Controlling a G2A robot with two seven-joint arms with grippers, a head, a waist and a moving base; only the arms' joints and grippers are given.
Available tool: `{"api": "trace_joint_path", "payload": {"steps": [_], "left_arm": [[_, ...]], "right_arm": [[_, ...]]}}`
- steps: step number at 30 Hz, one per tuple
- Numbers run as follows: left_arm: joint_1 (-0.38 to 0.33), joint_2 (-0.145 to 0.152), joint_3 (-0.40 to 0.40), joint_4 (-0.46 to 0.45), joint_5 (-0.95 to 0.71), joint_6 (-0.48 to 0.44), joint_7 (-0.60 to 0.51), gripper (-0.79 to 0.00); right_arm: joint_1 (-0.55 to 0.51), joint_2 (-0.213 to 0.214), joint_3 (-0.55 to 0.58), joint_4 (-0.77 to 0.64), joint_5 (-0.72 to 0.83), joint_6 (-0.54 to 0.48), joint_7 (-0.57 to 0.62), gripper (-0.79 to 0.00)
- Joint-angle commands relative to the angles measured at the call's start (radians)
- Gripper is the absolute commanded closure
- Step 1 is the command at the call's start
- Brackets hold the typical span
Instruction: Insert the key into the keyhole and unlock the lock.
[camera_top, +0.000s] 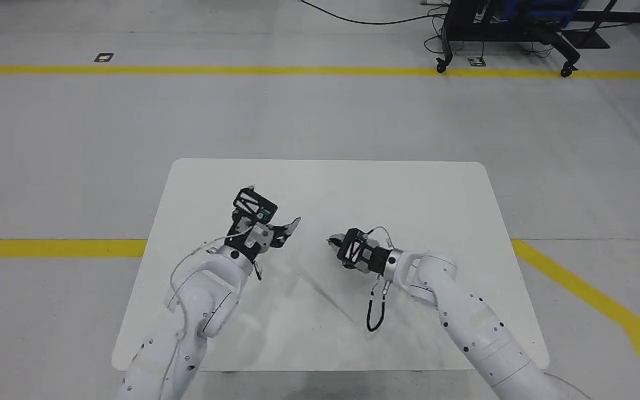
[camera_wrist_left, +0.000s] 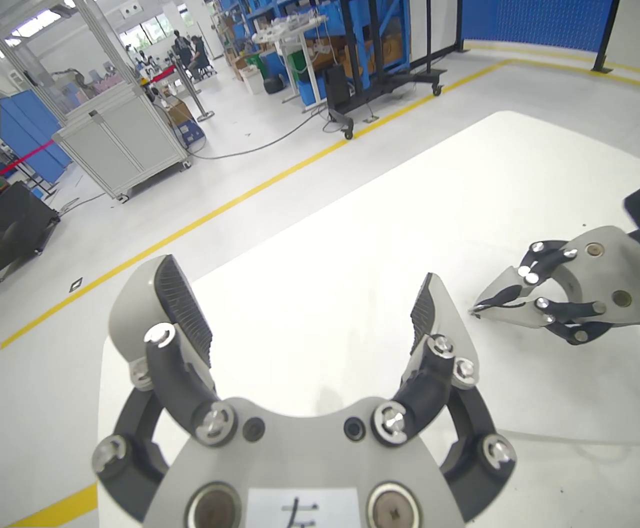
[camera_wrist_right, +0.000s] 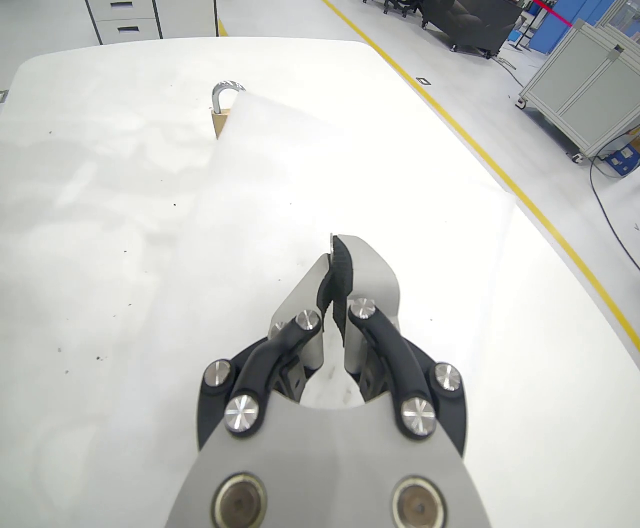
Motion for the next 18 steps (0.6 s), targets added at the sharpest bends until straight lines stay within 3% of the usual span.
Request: {"api": "trace_joint_path", "payload": {"steps": [1, 8, 18], "left_arm": [[-0.048, -0.011, 0.057, 0.057, 0.034, 0.030, -0.022, -0.785], [-0.152, -0.037, 0.163, 0.208, 0.149, 0.067, -0.122, -0.785], [-0.226, -0.066, 0.211, 0.341, 0.156, 0.096, -0.178, -0.785]], "right_arm": [[0.010, -0.001, 0.001, 0.030, 0.001, 0.000, -0.025, 0.000], [0.038, -0.004, -0.010, 0.073, -0.003, -0.012, -0.075, 0.000], [0.071, -0.011, -0.027, 0.113, 0.006, -0.017, -0.118, 0.000]]}}
